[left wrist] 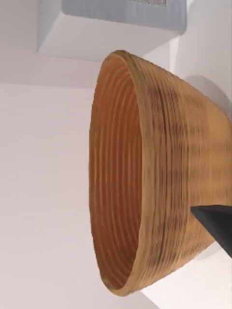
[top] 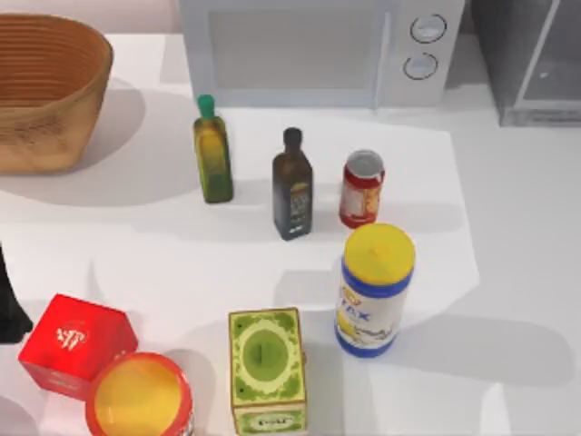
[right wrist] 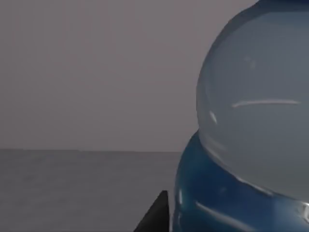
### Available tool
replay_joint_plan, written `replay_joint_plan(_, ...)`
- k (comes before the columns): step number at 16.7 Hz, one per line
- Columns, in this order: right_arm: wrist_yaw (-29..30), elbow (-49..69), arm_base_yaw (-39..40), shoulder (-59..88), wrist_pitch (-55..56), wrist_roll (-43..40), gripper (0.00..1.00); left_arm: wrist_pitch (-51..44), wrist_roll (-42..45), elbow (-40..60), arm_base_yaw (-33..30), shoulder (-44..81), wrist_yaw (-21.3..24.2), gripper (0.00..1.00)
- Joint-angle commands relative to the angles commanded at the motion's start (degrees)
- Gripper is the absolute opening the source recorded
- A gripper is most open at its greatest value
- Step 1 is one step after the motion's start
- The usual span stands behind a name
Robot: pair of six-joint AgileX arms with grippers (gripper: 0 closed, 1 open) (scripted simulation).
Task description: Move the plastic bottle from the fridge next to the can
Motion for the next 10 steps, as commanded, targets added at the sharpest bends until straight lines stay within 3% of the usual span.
replay_joint_plan(10, -0.1, 1.49, 0.0, -6.71, -8.22, 0.05, 0.0, 0.0, 0.0, 0.0, 0.0, 0.0, 0.0, 1.0)
